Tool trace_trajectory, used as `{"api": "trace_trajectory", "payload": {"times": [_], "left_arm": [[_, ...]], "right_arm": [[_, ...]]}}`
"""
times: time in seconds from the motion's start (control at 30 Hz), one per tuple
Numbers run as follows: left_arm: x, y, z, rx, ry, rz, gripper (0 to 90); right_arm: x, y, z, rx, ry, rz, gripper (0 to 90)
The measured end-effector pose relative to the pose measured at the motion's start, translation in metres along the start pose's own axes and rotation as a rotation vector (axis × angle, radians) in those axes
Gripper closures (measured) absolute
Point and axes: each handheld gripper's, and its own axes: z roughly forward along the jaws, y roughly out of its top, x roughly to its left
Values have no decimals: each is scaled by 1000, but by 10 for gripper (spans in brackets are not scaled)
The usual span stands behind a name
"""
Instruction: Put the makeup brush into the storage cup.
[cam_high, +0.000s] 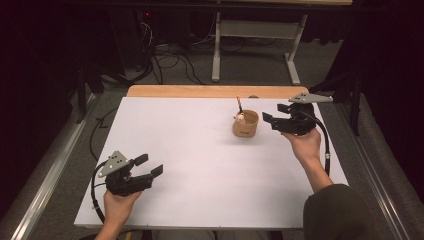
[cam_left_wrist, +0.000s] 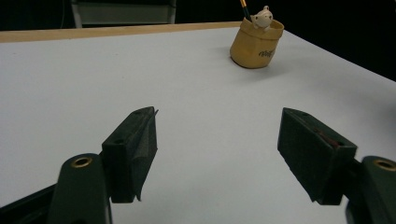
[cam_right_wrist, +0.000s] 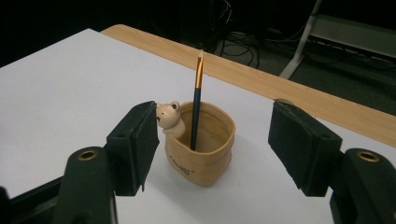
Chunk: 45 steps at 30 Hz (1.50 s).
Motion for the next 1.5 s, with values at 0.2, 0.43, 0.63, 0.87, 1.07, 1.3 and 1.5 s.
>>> {"api": "trace_trajectory", "payload": {"times": [0.2,0.43,0.63,0.87,1.07,1.3,1.5], "left_arm": [[1,0,-1,-3,1,-3,288],[1,0,0,0,2,-4,288],[0,0,1,1,-1,-2,288],[1,-1,-1,0,3,-7,288],[0,0,1,0,0,-3,288],[1,0,0,-2,2,-6,288],[0,0,-1,-2,2,-5,288]], "right_arm": [[1,-3,-4,-10,4,0,353],[2,-7,-7,-13,10,-2,354],[3,-11,-11,-16,15,-3,353],[3,-15,-18,-25,16,2,354],[2,-19,-23,-29,18,2,354],[2,-24,-28,-33,22,6,353],[3,-28,-33,-36,23,8,353]]}}
